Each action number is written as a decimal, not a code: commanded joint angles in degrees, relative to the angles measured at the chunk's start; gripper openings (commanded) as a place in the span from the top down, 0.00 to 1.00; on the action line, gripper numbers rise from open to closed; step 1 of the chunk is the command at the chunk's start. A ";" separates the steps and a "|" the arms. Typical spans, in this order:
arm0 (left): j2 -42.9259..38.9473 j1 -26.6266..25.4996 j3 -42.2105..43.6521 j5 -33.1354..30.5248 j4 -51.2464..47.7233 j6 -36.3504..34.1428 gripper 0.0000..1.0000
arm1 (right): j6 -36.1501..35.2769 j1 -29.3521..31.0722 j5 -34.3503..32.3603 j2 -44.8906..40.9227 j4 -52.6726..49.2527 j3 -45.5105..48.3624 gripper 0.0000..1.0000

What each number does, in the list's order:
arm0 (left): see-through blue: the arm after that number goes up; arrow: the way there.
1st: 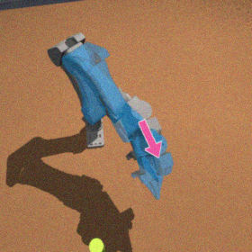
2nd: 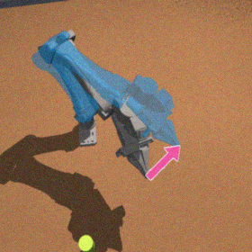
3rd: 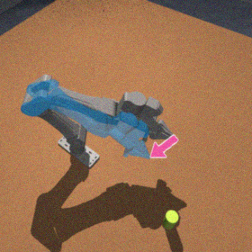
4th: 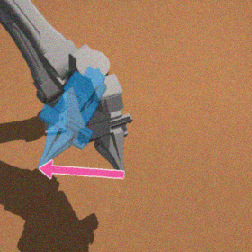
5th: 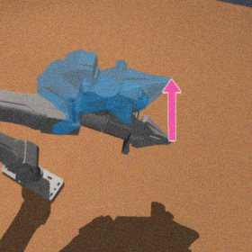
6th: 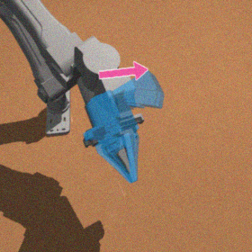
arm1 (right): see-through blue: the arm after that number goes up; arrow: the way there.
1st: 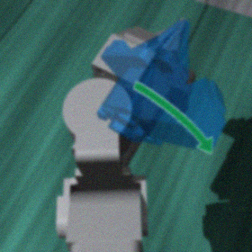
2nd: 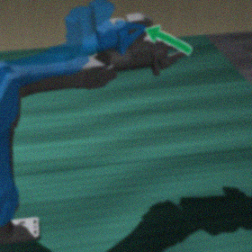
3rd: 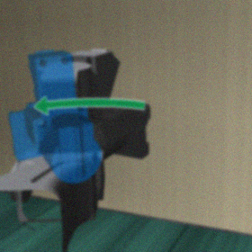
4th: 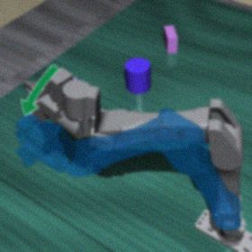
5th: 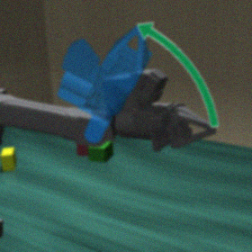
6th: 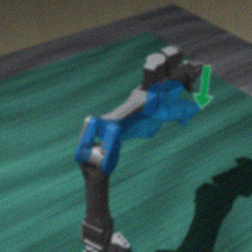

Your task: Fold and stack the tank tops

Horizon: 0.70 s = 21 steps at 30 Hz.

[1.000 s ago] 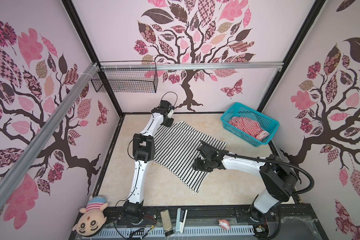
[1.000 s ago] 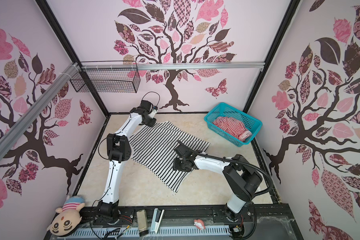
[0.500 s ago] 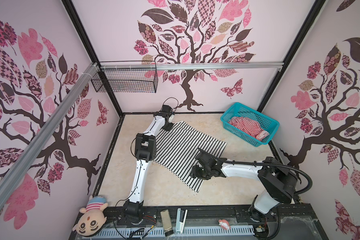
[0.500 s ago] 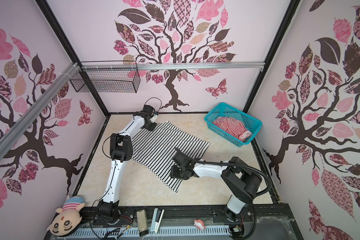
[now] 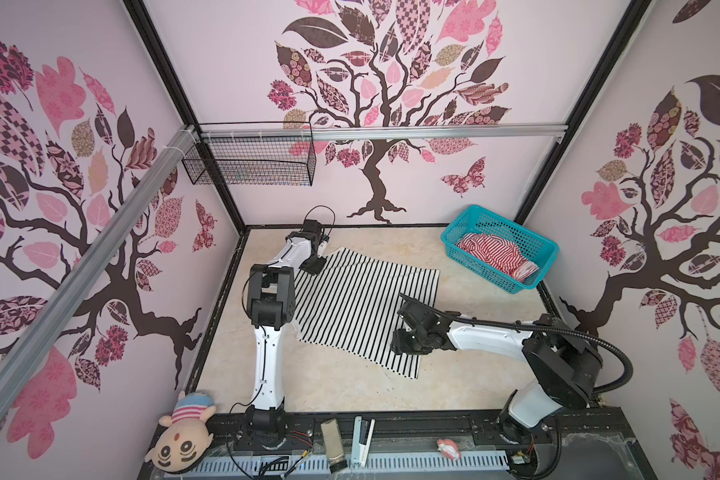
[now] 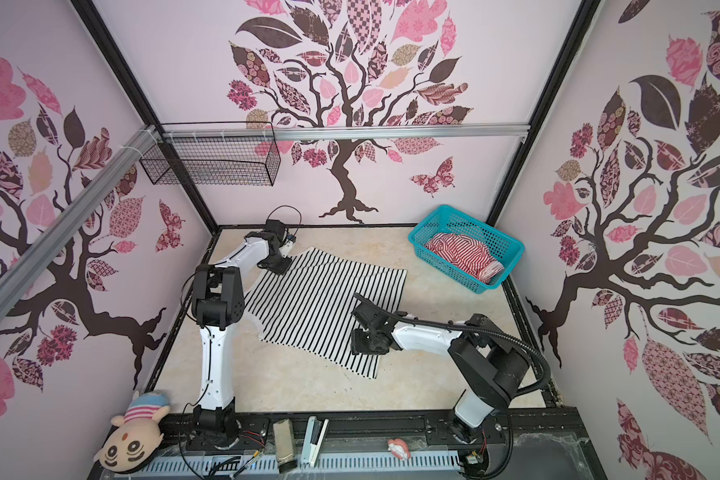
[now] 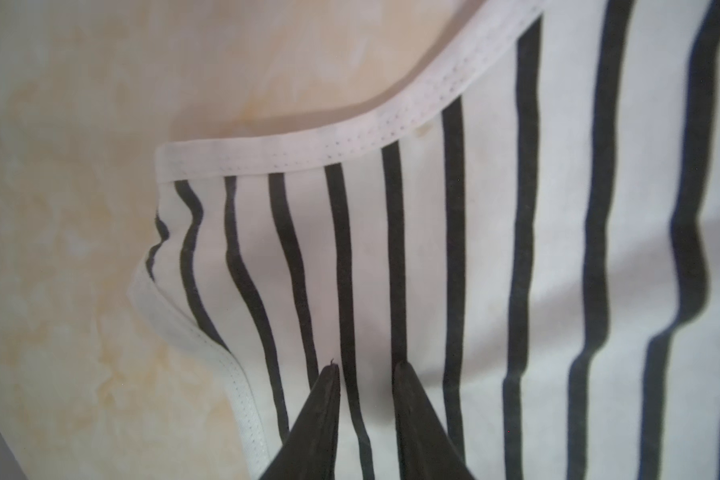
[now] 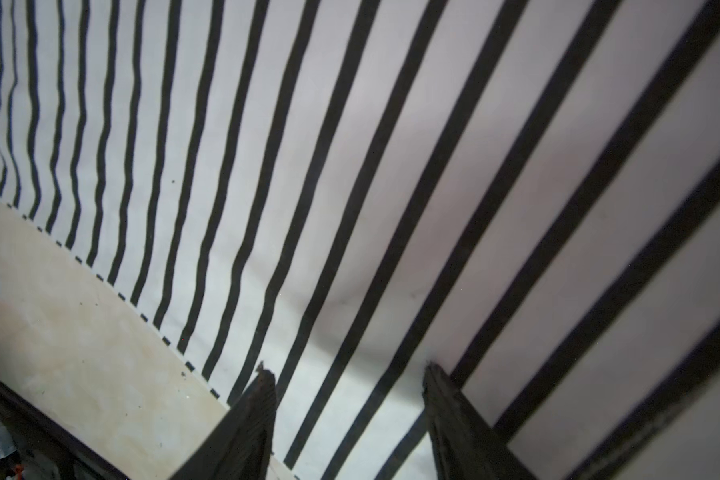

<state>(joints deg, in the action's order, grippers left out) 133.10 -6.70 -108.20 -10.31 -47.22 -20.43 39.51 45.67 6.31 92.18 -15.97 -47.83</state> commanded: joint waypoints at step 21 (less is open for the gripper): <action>-31.76 -4.36 32.71 10.70 1.40 6.56 0.72 | -0.20 -0.14 0.42 -6.88 -5.89 1.37 0.40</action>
<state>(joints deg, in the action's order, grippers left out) 101.58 -9.63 -80.20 -1.13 -45.43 -13.98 37.10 44.99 5.13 85.60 -23.35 -47.81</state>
